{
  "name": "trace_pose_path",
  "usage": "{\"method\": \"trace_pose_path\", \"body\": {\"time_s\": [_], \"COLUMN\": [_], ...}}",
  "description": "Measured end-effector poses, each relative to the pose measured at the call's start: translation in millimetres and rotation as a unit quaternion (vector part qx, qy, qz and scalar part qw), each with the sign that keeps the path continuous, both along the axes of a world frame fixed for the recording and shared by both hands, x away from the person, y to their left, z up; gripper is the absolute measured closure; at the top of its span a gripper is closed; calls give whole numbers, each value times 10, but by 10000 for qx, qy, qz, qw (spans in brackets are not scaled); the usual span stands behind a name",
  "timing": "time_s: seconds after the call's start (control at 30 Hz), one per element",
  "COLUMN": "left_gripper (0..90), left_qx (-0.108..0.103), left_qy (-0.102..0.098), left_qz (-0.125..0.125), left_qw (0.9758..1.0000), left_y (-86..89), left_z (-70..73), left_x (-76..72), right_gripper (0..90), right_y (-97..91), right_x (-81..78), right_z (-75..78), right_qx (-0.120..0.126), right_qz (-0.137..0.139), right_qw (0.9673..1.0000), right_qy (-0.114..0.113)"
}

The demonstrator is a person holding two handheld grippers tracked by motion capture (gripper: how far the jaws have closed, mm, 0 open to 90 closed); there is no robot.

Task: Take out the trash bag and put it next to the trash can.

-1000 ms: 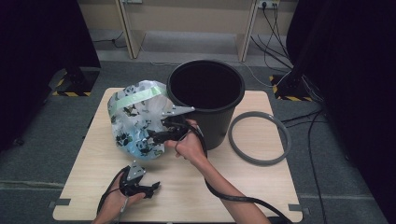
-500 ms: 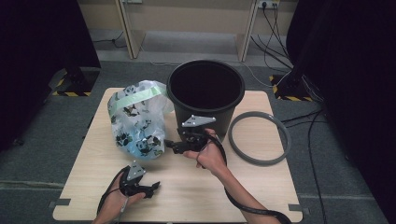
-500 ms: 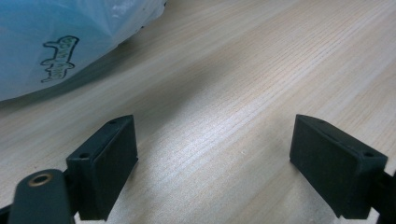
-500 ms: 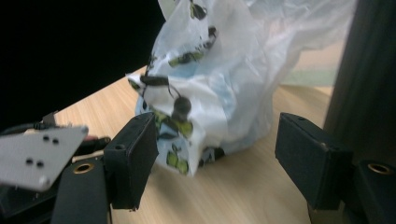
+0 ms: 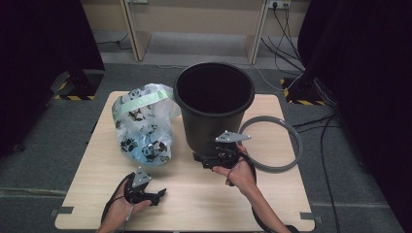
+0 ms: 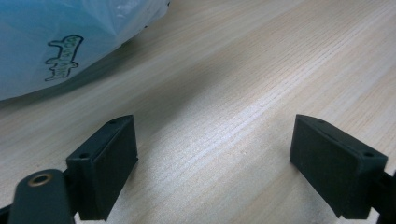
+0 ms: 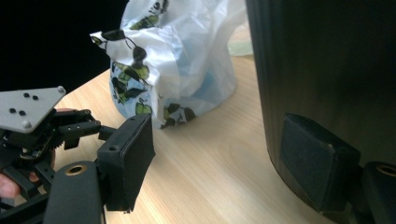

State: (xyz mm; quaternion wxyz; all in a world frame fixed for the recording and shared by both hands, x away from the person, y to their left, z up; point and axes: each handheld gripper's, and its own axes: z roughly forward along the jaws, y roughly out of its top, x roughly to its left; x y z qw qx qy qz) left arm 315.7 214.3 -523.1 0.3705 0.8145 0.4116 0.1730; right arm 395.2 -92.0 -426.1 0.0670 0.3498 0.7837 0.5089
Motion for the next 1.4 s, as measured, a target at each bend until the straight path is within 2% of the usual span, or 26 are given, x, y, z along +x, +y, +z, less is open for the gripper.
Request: {"method": "trace_pose_path", "body": {"time_s": [0.13,0.23,0.3,0.43,0.57,0.83,1.4], "left_gripper": [142,142,141,141,141,141,140], "left_qx": [-3,-3,-3,-1,-2,-1,3], "left_qy": [-1,0,0,-1,-1,0,-2], "left_qz": [8,12,15,15,15,14,21], "left_qw": [10000,10000,10000,10000,10000,10000,10000], "left_y": [0,0,0,1,0,1,1], "left_z": [0,0,0,0,0,0,0], "left_x": [0,0,0,0,1,1,1], "right_gripper": [253,253,253,246,206,183,182], "right_y": [-91,-141,-158,-211,-302,-524,-885], "right_x": [-27,-31,-32,-35,-39,-33,61], "right_z": [-54,-90,-106,-123,-174,-306,-368], "right_qx": [38,156,89,126,79,-60,-87], "right_qz": [-158,-251,-239,-286,-414,-778,-1235], "right_qw": [9999,9996,9997,9995,9991,9968,9921], "right_qy": [22,21,56,64,76,176,226]}}
